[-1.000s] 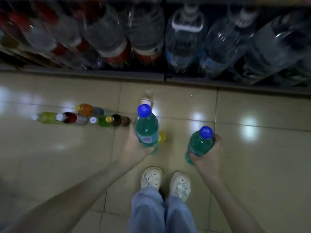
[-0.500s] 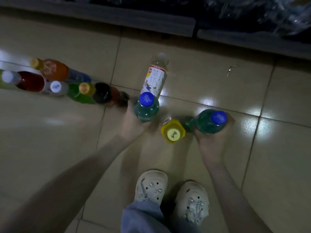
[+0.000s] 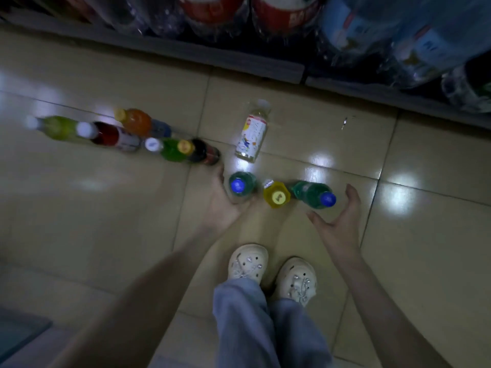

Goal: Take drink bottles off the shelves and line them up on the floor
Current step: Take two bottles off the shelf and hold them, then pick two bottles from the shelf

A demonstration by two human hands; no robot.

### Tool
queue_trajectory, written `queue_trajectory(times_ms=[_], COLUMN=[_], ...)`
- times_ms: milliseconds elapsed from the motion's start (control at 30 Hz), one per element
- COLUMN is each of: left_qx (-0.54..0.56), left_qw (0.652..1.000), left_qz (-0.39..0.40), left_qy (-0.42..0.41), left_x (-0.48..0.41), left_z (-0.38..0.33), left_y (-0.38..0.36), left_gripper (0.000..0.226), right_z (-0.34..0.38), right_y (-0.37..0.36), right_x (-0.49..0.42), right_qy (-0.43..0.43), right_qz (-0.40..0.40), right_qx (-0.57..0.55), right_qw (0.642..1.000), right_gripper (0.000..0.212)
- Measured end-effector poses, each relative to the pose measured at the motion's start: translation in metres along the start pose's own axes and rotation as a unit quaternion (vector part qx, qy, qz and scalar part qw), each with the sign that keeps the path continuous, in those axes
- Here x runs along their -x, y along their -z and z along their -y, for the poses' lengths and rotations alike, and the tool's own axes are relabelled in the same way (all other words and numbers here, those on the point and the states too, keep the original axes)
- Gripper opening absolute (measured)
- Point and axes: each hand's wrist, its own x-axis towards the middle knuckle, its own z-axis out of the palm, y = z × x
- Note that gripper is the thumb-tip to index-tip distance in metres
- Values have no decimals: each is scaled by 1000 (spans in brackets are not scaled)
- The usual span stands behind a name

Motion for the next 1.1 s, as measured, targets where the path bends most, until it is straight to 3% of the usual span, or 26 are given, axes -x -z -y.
queue_trajectory(times_ms=[133, 200, 300, 400, 633, 800, 933, 1100], left_qx=[-34, -73, -56, -67, -148, -156, -120, -160], left_qw=[999, 996, 993, 983, 917, 839, 790, 795], left_qz=[23, 52, 56, 47, -4, -97, -175, -193], left_qy=[-15, -32, -83, -162, -371, -512, -576, -553], left_x=[37, 51, 79, 116, 188, 237, 261, 260], left_z=[-85, -135, -236, -347, -565, -684, -748, -799], left_y=[57, 87, 142, 204, 328, 386, 404, 407], left_gripper=[79, 62, 43, 38, 37, 32, 30, 43], right_z=[95, 158, 271, 388, 620, 715, 765, 799], right_y=[36, 56, 96, 148, 285, 363, 403, 428], right_x=[41, 59, 84, 111, 182, 220, 238, 217], right_qy=[28, 51, 87, 168, 354, 456, 518, 515], right_qz=[4, 17, 33, 4, -103, -199, -238, -305], right_qx=[28, 21, 12, 11, 14, 8, 13, 28], right_qw=[999, 998, 996, 986, 929, 867, 822, 800], right_gripper=[55, 46, 45, 45, 45, 46, 45, 61])
